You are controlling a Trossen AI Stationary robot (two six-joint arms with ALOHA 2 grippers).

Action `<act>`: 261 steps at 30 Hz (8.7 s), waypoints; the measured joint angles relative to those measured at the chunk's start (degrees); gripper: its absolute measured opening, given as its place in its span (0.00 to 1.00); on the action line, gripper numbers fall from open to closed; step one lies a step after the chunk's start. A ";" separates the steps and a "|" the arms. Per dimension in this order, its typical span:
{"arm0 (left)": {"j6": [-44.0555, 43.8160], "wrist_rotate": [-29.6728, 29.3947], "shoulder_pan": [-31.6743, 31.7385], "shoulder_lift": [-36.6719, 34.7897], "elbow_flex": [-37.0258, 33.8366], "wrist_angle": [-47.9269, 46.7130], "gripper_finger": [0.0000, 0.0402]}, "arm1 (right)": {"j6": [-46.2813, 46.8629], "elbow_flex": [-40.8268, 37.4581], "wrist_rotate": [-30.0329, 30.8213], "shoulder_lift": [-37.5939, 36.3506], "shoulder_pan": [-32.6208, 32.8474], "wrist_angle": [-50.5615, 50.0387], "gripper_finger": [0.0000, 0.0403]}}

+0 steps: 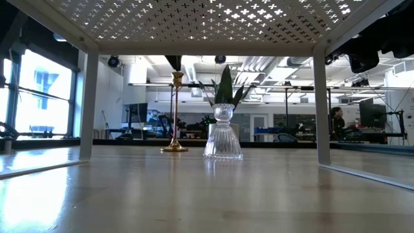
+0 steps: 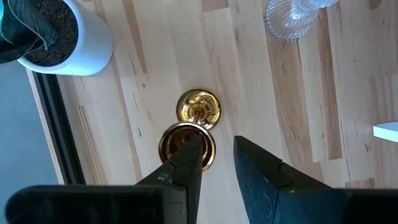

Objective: Pick & Place candle stick holders
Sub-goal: Put the left candle holder on the shelf

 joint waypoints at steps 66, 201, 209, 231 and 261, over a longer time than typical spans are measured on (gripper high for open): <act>-10.74 -16.88 -9.09 4.54 17.57 -12.61 0.02 | 0.31 -0.02 -0.36 0.00 0.02 -0.37 0.52; -2.88 -6.51 -18.68 10.00 24.06 13.81 0.13 | 0.79 24.09 -7.22 39.28 -30.45 3.41 0.03; -6.19 -7.72 -18.76 9.98 24.06 15.09 0.31 | 1.38 24.09 -6.21 39.28 -30.51 3.37 0.06; -1.40 -49.39 -31.21 4.79 24.02 12.60 0.46 | 1.76 24.06 -3.45 38.89 -30.49 2.47 0.04; -38.88 -21.82 -43.01 -9.74 23.15 -12.37 0.46 | -3.79 24.11 -1.62 8.81 -12.81 -3.57 0.02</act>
